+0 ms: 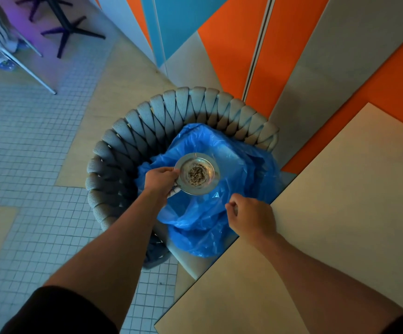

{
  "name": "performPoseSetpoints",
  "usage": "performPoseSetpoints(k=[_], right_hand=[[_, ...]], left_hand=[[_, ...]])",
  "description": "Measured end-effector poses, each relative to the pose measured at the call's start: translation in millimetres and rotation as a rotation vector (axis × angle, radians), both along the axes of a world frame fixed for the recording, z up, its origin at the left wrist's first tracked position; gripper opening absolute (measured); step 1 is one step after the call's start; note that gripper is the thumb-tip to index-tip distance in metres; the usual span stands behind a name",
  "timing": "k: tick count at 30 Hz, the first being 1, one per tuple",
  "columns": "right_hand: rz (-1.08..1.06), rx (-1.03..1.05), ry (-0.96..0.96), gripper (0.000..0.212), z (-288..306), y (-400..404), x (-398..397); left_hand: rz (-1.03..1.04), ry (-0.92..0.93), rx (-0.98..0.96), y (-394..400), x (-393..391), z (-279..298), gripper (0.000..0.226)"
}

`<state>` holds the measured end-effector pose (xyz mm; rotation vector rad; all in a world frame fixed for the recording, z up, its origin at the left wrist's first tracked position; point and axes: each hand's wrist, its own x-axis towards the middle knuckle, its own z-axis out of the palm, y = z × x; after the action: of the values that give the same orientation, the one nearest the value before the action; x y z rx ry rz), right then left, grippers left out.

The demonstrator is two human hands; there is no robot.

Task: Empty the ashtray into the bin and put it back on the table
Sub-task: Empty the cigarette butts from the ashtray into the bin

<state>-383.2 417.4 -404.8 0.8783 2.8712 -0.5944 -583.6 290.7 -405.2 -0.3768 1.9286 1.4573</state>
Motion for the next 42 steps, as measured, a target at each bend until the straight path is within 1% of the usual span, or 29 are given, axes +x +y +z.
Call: performPoseSetpoints(k=[4, 9, 16, 21, 24, 30, 32, 35, 42], right_hand=[[0.028, 0.079, 0.031, 0.022, -1.6, -3.7, 1.6], [0.039, 0.103, 0.036, 0.021, -2.0, -5.5, 2.8], [0.013, 0.109, 0.056, 0.02, -4.1, -7.2, 0.5], [0.006, 0.12, 0.056, 0.019, -4.0, -7.7, 0.5], [0.0, 0.126, 0.058, 0.019, -5.3, -7.8, 0.6], [-0.002, 0.148, 0.072, 0.018, -6.3, -7.4, 1.6], [-0.002, 0.157, 0.075, 0.018, -6.5, -7.4, 1.7], [-0.004, 0.15, 0.071, 0.018, -6.5, -7.2, 1.6], [-0.005, 0.121, 0.063, 0.019, -3.7, -7.6, 1.1]], left_hand=[[0.032, 0.019, -0.021, 2.0, -11.0, -14.3, 0.01], [0.052, 0.06, -0.051, 8.3, -23.3, -27.8, 0.006], [0.079, 0.144, -0.086, 19.3, -39.4, -35.5, 0.007], [0.083, 0.245, -0.132, 21.5, -40.7, -33.9, 0.01], [0.062, 0.305, -0.152, 21.3, -38.5, -31.5, 0.016], [-0.001, 0.393, -0.158, 19.6, -33.3, -26.7, 0.016], [-0.037, 0.448, -0.176, 19.1, -31.8, -25.5, 0.013], [-0.086, 0.514, -0.211, 18.3, -30.1, -26.9, 0.003], [-0.134, 0.591, -0.244, 18.2, -28.9, -33.5, 0.006]])
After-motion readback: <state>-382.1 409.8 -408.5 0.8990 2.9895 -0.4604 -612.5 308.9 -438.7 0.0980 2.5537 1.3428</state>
